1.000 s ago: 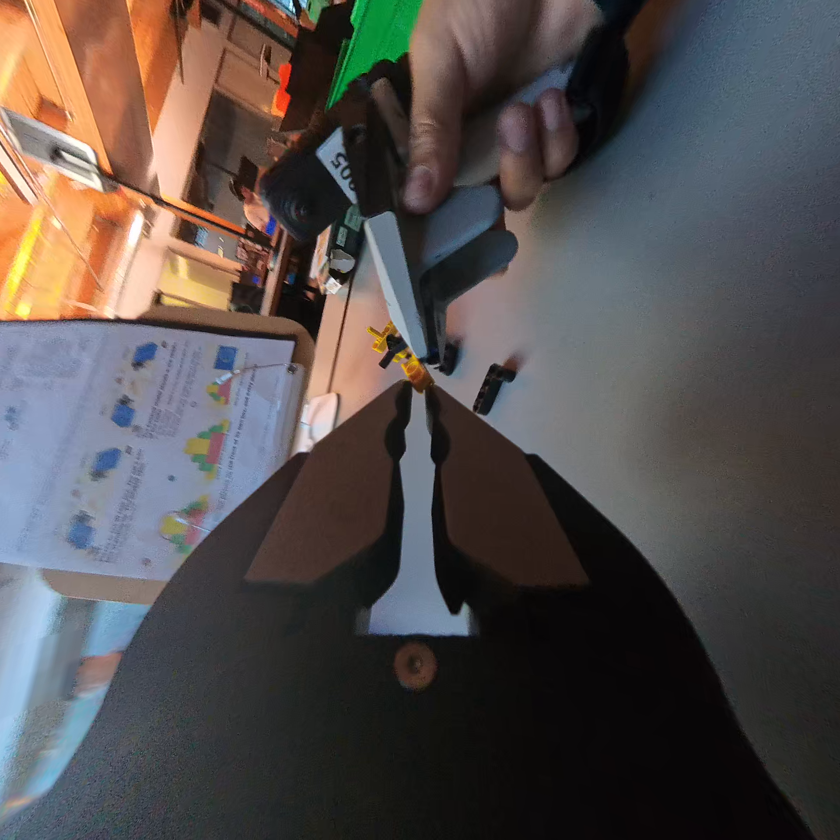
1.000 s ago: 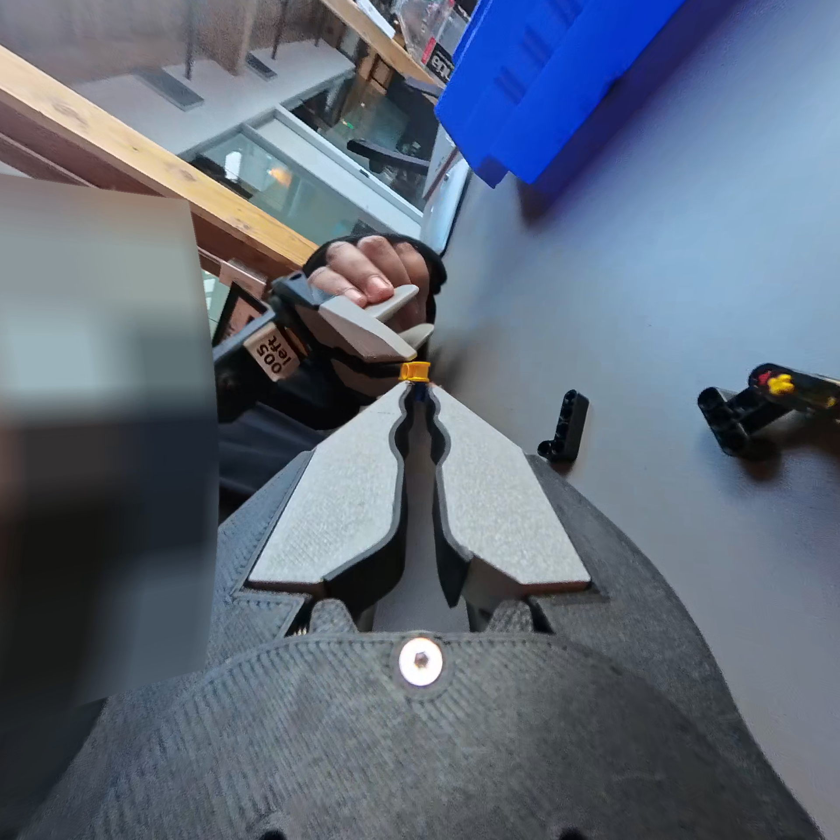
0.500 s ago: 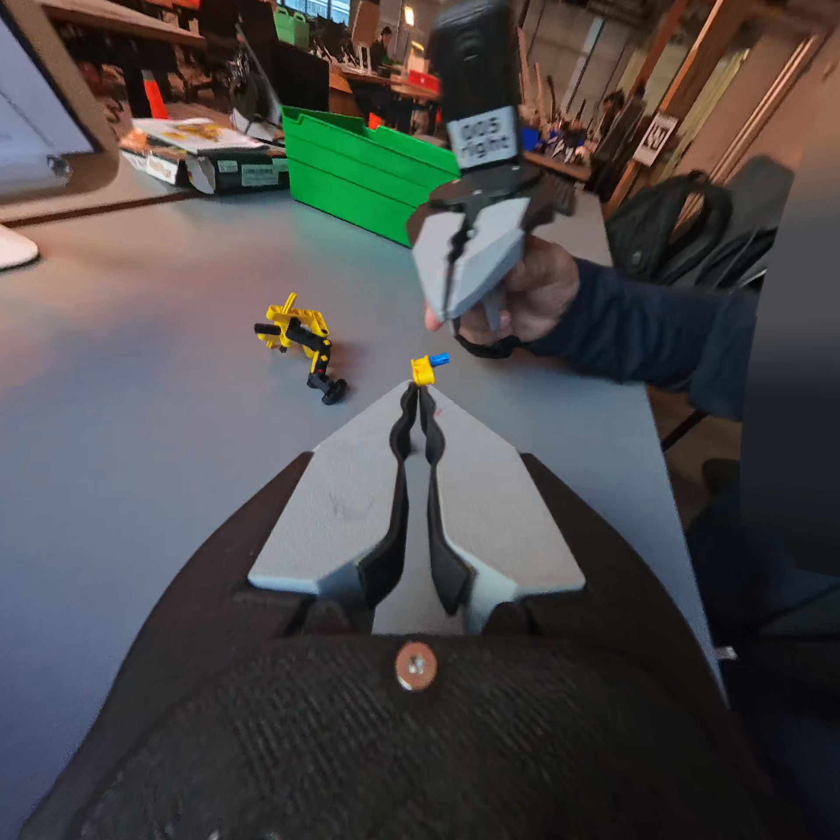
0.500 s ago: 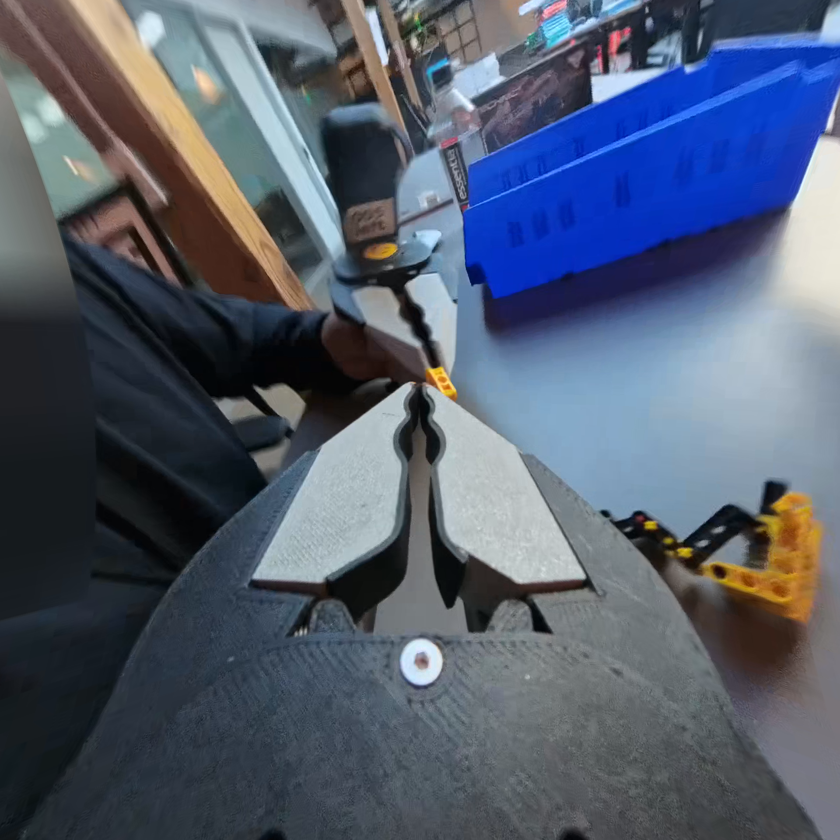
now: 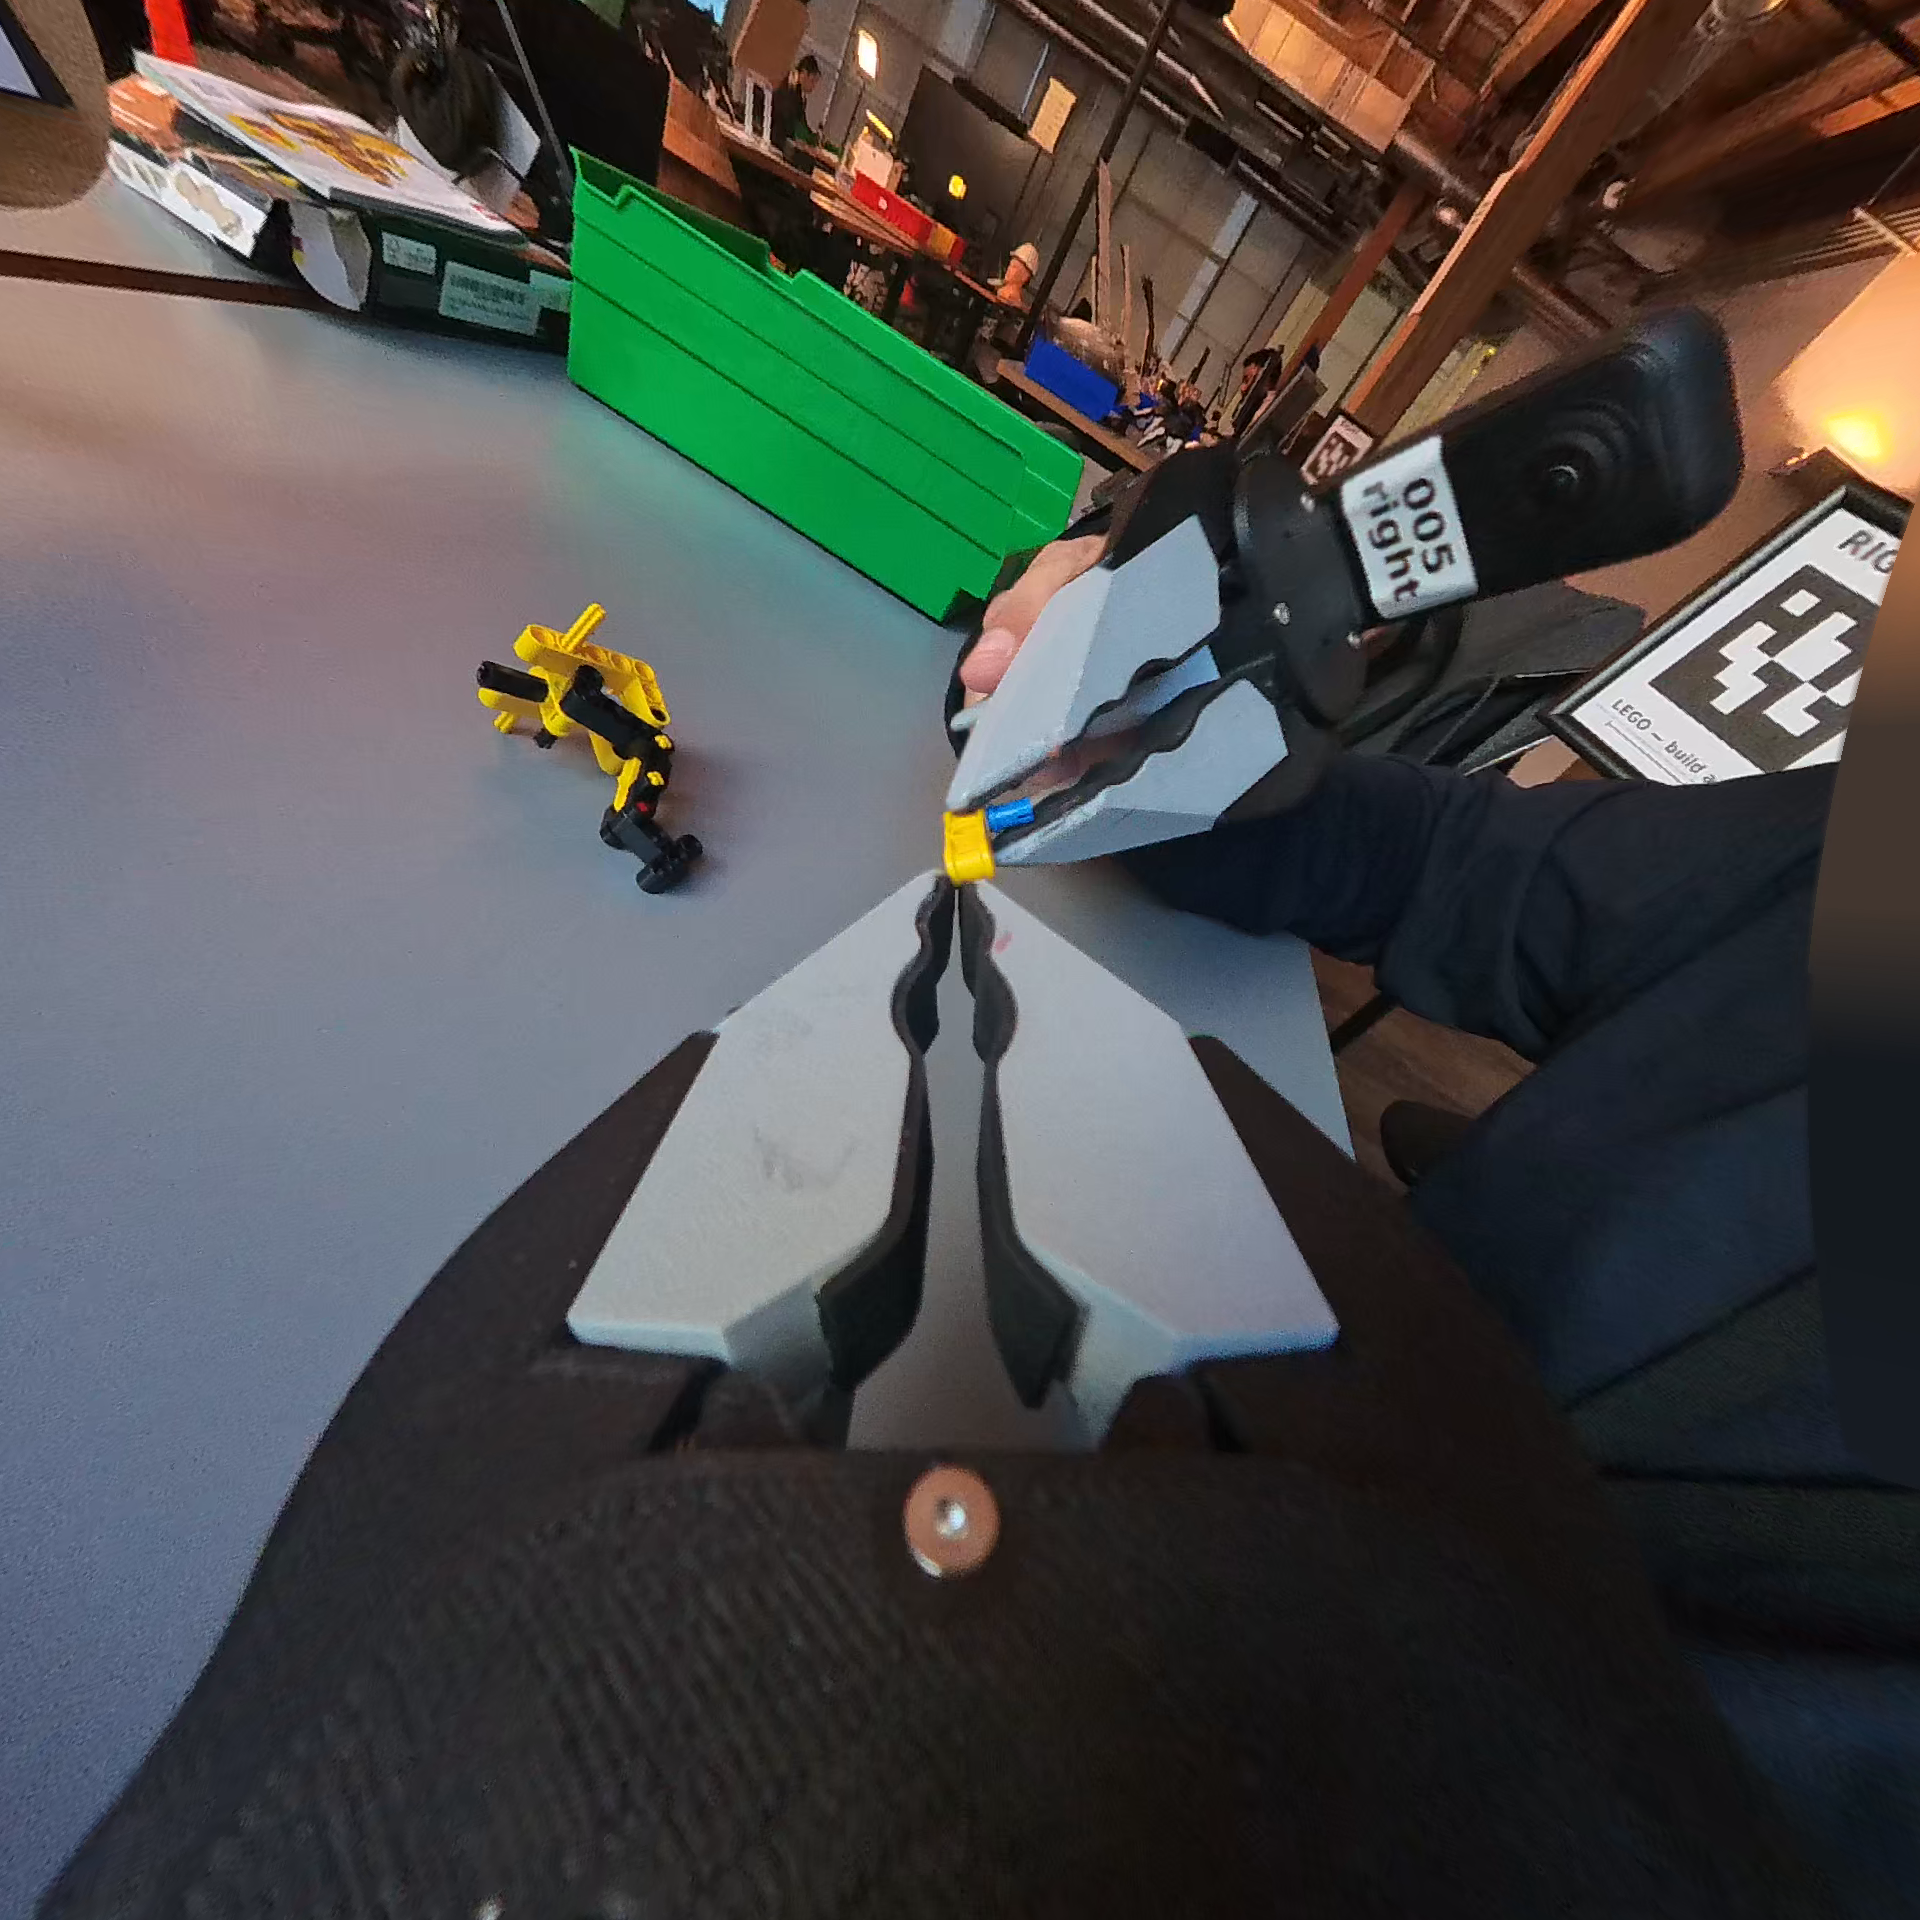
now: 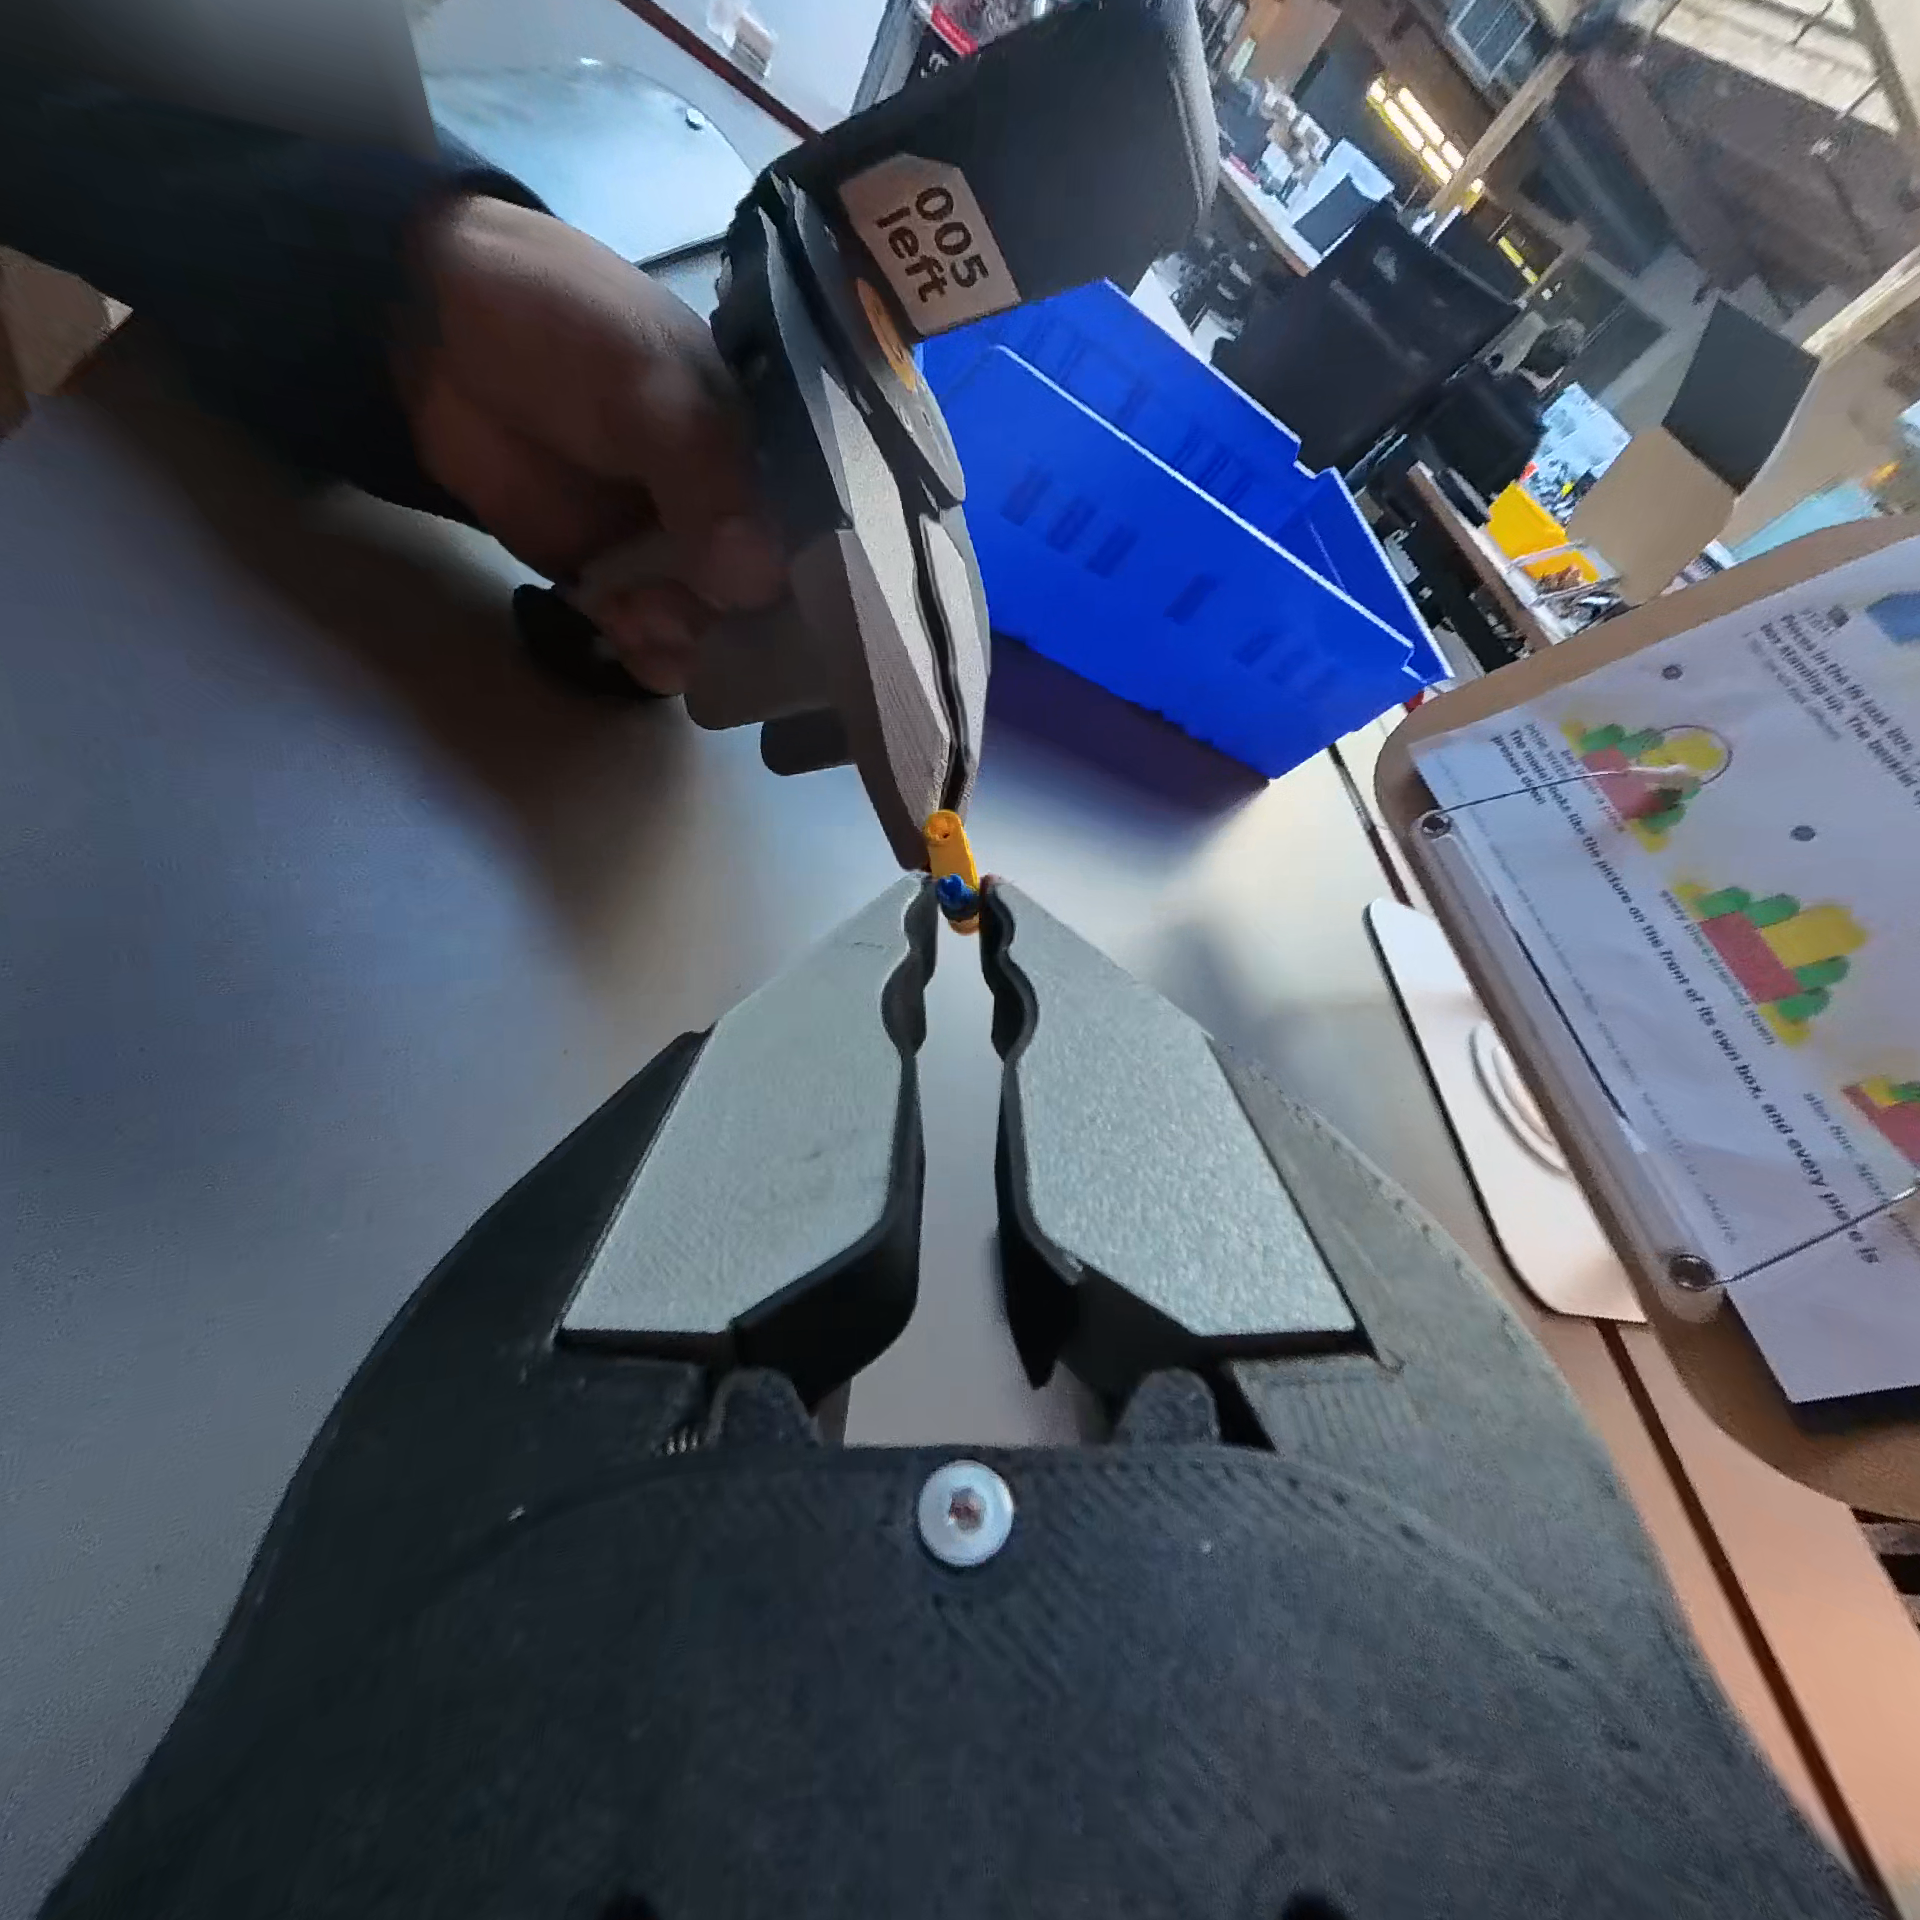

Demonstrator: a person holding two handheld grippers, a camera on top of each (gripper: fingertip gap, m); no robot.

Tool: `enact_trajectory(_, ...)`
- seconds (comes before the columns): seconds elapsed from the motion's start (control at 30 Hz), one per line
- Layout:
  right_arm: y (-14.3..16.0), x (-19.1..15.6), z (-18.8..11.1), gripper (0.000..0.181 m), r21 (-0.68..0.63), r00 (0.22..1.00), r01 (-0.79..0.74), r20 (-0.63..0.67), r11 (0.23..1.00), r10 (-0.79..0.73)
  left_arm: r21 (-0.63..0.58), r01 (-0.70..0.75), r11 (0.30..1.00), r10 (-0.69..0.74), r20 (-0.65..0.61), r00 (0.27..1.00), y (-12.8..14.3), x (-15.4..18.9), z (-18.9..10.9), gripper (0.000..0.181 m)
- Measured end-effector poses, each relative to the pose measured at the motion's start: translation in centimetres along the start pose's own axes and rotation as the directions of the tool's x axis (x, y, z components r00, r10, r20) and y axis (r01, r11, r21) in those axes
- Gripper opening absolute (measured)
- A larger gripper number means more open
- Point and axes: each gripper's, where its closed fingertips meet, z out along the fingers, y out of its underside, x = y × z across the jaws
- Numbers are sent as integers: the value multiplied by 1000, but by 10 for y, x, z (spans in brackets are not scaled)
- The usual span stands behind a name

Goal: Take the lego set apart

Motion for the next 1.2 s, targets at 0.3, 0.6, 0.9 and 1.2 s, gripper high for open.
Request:
enact_trajectory(0.3,15,-12,3,4,-89,780,-554,291,828,553,-184,-392,902,421,163,892,12,-8,5,11)
enact_trajectory(0.6,-5,-2,-5,4,29,643,-721,401,692,653,-18,-208,978,209,33,977,-1,7,5,5)
enact_trajectory(0.9,-15,10,-4,3,120,615,-766,422,632,666,102,-21,995,26,-45,999,-14,9,1,5)
enact_trajectory(1.2,-16,10,-5,2,89,608,-770,406,632,683,68,-81,994,84,-43,996,-12,14,5,6)
